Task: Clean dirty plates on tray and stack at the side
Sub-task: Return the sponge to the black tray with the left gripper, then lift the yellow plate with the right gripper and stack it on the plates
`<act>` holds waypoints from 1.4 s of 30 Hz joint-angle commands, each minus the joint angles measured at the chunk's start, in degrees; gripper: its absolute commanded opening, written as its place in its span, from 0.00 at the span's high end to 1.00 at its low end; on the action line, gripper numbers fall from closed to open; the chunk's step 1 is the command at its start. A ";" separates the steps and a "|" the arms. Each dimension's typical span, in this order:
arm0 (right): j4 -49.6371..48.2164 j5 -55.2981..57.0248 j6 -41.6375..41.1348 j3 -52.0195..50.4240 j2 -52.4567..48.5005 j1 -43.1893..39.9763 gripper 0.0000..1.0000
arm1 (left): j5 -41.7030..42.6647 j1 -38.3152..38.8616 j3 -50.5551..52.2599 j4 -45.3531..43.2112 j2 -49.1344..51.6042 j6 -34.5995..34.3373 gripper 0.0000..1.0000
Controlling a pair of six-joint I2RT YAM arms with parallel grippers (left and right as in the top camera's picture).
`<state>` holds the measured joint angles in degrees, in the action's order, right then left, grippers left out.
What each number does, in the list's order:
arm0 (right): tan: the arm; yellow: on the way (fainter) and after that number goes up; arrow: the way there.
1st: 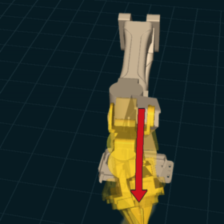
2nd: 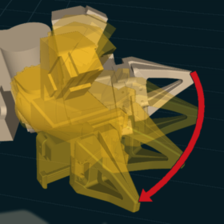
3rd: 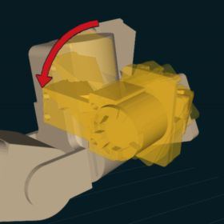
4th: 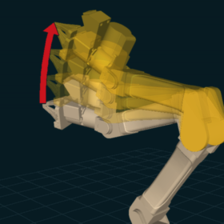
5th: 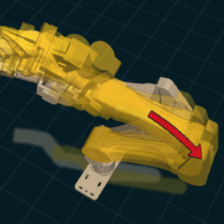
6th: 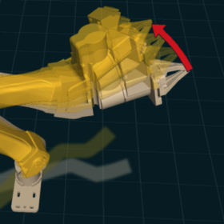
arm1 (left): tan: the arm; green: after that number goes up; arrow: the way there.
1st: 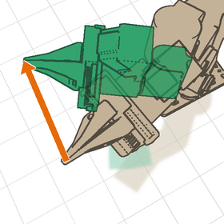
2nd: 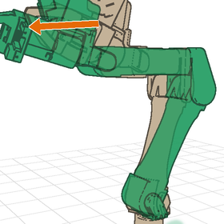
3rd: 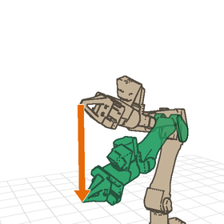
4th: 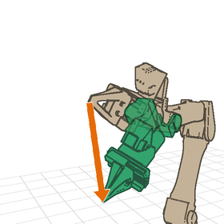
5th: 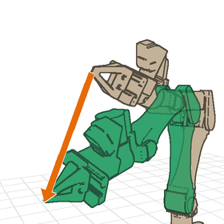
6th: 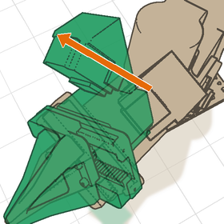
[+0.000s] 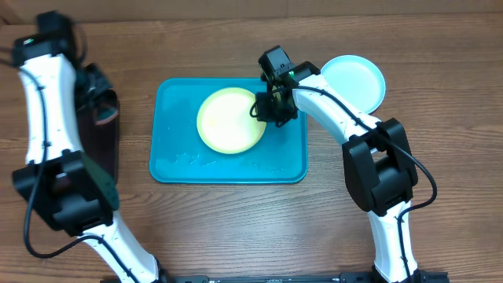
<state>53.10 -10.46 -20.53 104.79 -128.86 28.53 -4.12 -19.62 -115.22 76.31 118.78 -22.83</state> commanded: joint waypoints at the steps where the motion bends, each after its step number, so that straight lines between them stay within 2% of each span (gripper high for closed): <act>1: -0.11 0.42 1.53 3.67 2.56 1.07 0.96 | 2.03 -3.15 2.01 -0.61 2.60 -0.76 0.96; 6: 0.39 2.05 5.60 6.01 4.11 2.32 0.96 | -0.46 -6.99 4.17 -2.58 6.08 -1.84 0.96; 10: 1.01 9.94 5.64 6.36 6.08 3.91 0.96 | -0.37 -8.74 4.17 -3.21 8.11 -1.62 0.95; 15: 1.64 20.94 7.61 6.36 9.11 6.56 0.96 | -0.74 -9.81 4.15 -4.39 8.28 -1.64 0.60; 17: 1.44 24.68 9.77 6.36 10.38 7.80 0.96 | -0.74 -10.01 4.15 -4.61 8.28 -1.62 0.55; 21: 0.17 36.52 16.37 6.36 12.59 10.93 0.96 | -0.37 -10.03 2.84 -2.62 7.98 -1.62 0.55; 27: -7.08 66.31 38.56 6.36 13.57 17.40 0.96 | 2.78 -10.03 -2.36 0.81 7.85 -1.66 0.50; 28: -9.38 70.10 43.60 6.36 13.57 18.43 0.96 | 4.02 -10.03 -2.86 0.83 7.85 -1.66 0.45; 31: -18.21 78.49 59.67 6.36 13.57 21.24 0.96 | 6.69 -9.97 -3.02 0.37 7.85 -1.66 0.06; 32: -22.23 81.02 65.79 6.36 13.57 22.14 0.96 | 7.37 -9.92 -3.02 0.20 7.85 -1.68 0.00; 35: -34.64 83.97 76.52 6.34 13.57 23.80 0.96 | 8.26 -9.90 -3.02 0.09 7.85 -1.66 0.00; 37: -41.77 83.87 77.07 6.34 13.57 24.13 0.96 | 8.24 -9.90 -3.02 0.09 7.85 -1.66 0.00; 39: -43.74 83.08 72.48 6.29 13.57 24.11 0.96 | 8.24 -9.90 -3.02 0.09 7.85 -1.66 0.00; 40: -41.59 81.40 68.19 6.16 13.57 23.87 0.96 | 8.26 -9.90 -3.02 0.09 7.85 -1.66 0.00; 42: -29.90 72.67 58.66 6.14 13.55 23.15 0.96 | 8.20 -9.90 -3.02 0.02 7.85 -1.64 0.00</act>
<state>17.32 67.51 45.80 110.34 -117.12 53.04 3.05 -29.41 -117.14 76.51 127.37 -24.10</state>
